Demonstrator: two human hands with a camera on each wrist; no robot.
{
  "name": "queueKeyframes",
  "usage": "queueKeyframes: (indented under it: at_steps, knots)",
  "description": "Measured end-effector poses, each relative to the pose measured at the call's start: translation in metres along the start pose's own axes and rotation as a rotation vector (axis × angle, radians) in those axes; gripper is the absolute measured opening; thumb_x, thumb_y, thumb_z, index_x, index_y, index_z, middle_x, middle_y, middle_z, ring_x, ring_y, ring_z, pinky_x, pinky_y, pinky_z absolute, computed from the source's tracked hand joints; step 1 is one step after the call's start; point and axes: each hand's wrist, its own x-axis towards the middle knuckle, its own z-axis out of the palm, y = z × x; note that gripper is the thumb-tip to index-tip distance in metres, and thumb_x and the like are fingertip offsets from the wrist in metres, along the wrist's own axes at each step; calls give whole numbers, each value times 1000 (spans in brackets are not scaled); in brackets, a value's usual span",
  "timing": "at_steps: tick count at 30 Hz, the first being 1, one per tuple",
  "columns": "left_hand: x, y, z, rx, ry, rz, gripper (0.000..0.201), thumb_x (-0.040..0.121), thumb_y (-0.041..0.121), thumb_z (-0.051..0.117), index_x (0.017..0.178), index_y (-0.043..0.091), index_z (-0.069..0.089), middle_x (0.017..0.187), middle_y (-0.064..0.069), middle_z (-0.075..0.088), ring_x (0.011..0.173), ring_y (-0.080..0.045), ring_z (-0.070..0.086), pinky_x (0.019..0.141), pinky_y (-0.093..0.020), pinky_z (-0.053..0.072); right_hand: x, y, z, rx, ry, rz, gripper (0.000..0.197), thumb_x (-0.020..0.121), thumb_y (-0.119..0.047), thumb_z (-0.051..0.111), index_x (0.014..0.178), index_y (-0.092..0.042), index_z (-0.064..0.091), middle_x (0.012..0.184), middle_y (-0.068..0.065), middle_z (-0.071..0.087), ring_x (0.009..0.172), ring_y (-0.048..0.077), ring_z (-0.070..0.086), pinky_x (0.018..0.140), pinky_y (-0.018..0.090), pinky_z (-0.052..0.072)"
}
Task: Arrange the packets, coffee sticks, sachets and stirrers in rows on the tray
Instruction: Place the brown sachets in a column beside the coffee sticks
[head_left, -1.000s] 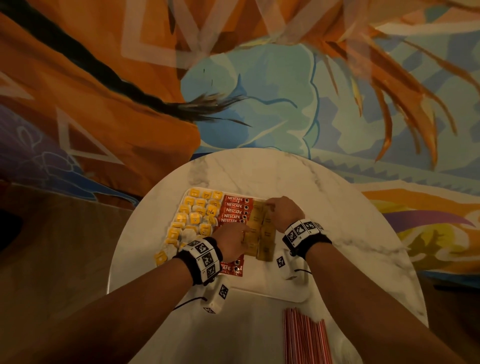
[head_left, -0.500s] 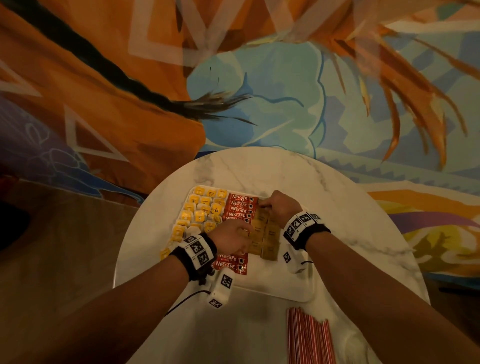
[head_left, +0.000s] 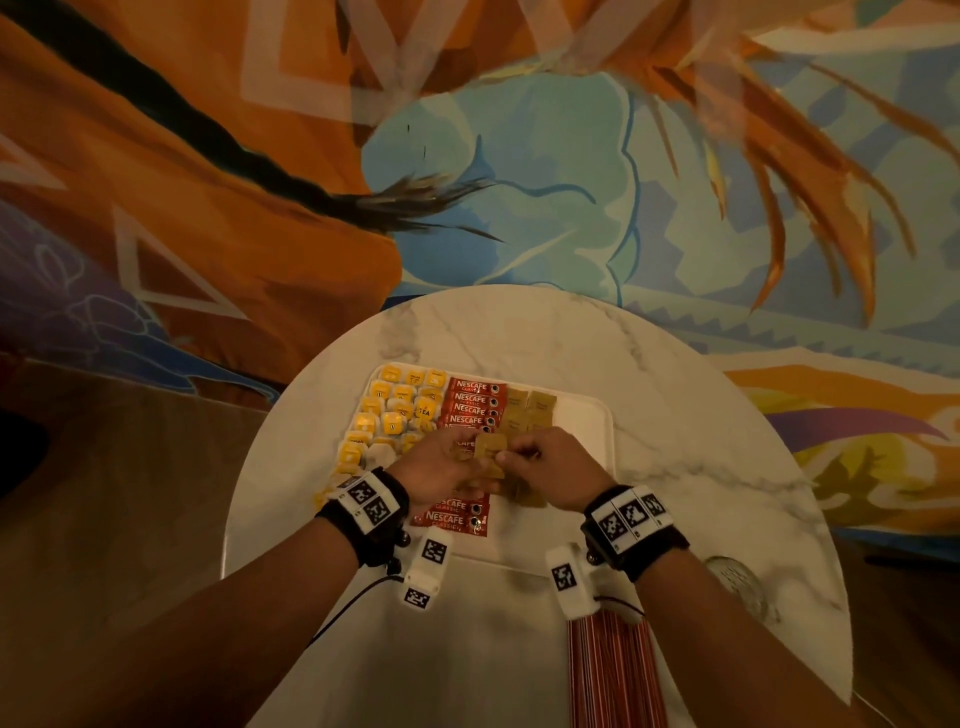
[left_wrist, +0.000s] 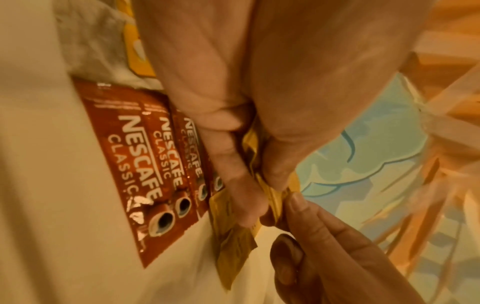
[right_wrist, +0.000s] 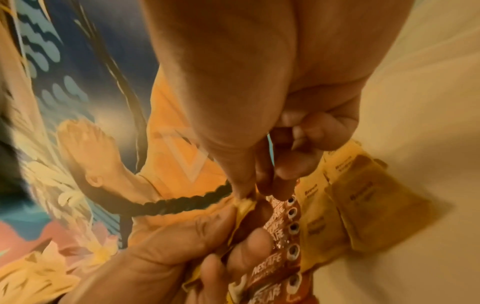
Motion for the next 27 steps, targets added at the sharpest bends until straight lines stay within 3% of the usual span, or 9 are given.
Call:
queueKeyframes:
  at_steps: [4,7,10,12,14,18,23,27]
  knots:
    - [-3,0,5,97,13,5,30,95,6,64,122,19,59,104,-11,76,94,-31,75,82,-41,61,-9,7,8,75,62,32,27,93,-29,67,67,-22,66,69,-5,63,64,7,55,63,22,44]
    - [-2,0,2,68,35,-38,41,90,-11,60,123,13,57,113,-14,70,98,-34,73,84,-42,61,-13,13,10,101,109,90,25,94,-27,66,72,-16,70,76,0,69,73,15,63,65,22,47]
    - [-7,5,-6,65,50,-66,47,87,-19,52,122,12,57,119,-15,57,99,-30,69,83,-37,62,-21,16,15,65,58,133,27,96,-27,64,72,-16,70,76,-6,66,72,9,61,62,18,43]
    - [-11,8,-10,44,17,-66,50,88,-19,51,127,12,55,112,-13,57,97,-27,68,82,-34,62,-25,16,21,-3,21,138,29,97,-27,63,68,-23,65,75,-11,62,71,4,57,61,17,39]
    - [-13,9,-12,10,7,-61,57,88,-19,55,132,16,50,108,-11,61,98,-26,69,82,-34,61,-25,16,26,-67,2,148,26,96,-29,64,71,-21,68,79,-9,64,75,8,60,63,19,41]
    - [-16,5,-14,-8,22,-45,55,91,-16,55,134,17,44,125,-13,67,112,-23,67,87,-34,59,-22,16,36,-190,8,220,26,92,-33,65,69,-22,65,79,-5,66,75,13,63,67,28,51]
    - [-20,5,-10,75,94,1,17,104,11,50,116,7,61,119,-9,71,103,-23,72,84,-36,61,-21,8,42,-283,44,270,26,89,-38,64,67,-24,58,74,-3,67,71,18,66,64,34,57]
    - [-20,4,-4,92,106,28,29,108,22,41,115,9,66,115,-6,74,103,-22,72,90,-37,59,-24,1,40,-328,66,286,16,88,-36,64,80,-22,65,85,-2,70,78,19,67,70,34,58]
